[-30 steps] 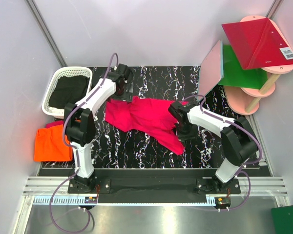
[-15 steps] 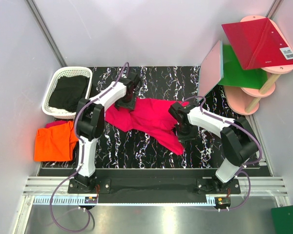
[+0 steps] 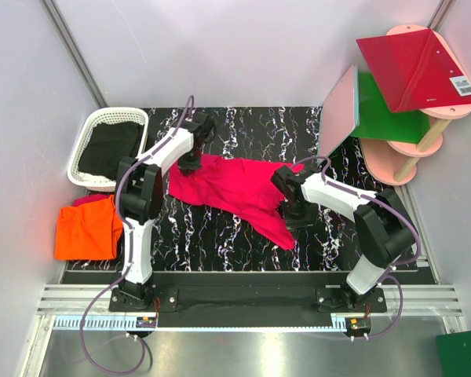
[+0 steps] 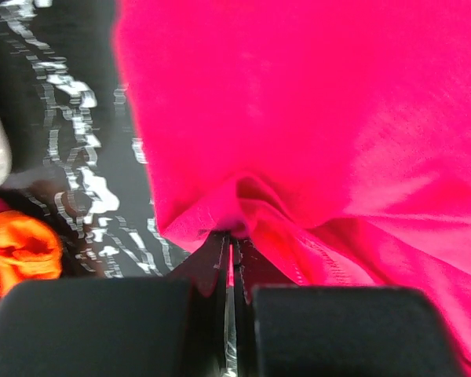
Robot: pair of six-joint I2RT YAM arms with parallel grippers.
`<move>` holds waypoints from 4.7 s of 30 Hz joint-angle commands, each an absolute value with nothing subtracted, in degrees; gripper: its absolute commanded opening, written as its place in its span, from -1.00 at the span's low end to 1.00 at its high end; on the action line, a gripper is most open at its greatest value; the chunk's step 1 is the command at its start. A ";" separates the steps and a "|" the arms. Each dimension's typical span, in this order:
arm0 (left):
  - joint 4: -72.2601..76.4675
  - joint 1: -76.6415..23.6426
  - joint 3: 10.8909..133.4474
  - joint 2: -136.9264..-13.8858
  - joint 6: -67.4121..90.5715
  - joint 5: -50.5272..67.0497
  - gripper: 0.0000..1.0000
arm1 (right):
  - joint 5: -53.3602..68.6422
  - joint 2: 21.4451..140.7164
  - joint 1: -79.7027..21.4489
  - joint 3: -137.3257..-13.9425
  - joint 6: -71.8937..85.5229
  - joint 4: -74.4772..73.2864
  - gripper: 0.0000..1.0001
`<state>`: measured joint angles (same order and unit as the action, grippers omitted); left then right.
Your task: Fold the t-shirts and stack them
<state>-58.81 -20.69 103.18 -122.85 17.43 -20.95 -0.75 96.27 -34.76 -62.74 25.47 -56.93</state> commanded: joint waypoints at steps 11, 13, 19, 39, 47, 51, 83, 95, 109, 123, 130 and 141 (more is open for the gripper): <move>-66.09 -13.10 104.42 -108.64 17.23 -37.07 -1.00 | -2.10 94.31 -34.80 -61.17 27.15 -56.60 -1.00; -67.23 -11.26 102.40 -105.92 18.01 -37.53 -1.00 | -4.65 94.13 -34.80 -61.17 29.25 -58.00 -1.00; -73.03 -6.16 94.23 -102.75 22.93 -37.62 -1.00 | -14.23 93.26 -33.67 -61.44 36.02 -63.97 -1.00; -70.84 0.00 78.22 -93.27 23.91 -32.61 0.98 | -16.27 87.30 -28.83 -66.00 38.85 -71.45 0.26; -67.85 -0.79 78.84 -87.72 22.06 -24.19 0.98 | -16.17 80.42 -28.83 -75.76 36.83 -67.25 0.65; -67.24 -3.68 79.54 -89.12 22.24 -22.15 0.98 | -14.94 86.20 -28.83 -74.18 34.64 -59.78 0.56; -66.62 -12.83 74.80 -91.67 24.26 -22.41 0.98 | -9.58 101.79 -27.95 -82.17 33.75 -42.63 -1.00; -65.39 -18.18 74.36 -95.09 25.75 -21.71 0.98 | -16.25 95.79 -28.04 -86.39 26.29 -31.03 -1.00; -65.30 -26.01 74.35 -96.15 27.16 -22.50 0.98 | -28.46 126.73 -27.86 -115.36 21.97 -21.27 -1.00; -61.52 -26.63 95.43 -113.28 21.71 -24.17 0.98 | -29.79 107.07 -27.86 -100.30 20.83 -21.53 0.66; -61.08 -26.54 106.42 -123.90 19.17 -24.96 0.98 | -28.92 92.47 -27.95 -85.00 20.92 -21.71 0.64; -60.03 -26.19 109.16 -127.53 18.98 -23.47 -1.00 | -28.48 85.52 -27.95 -80.16 19.95 -24.87 0.61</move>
<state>-61.12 -26.35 107.13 -129.19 19.51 -22.72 -27.55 87.44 -28.21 -81.21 20.18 -23.86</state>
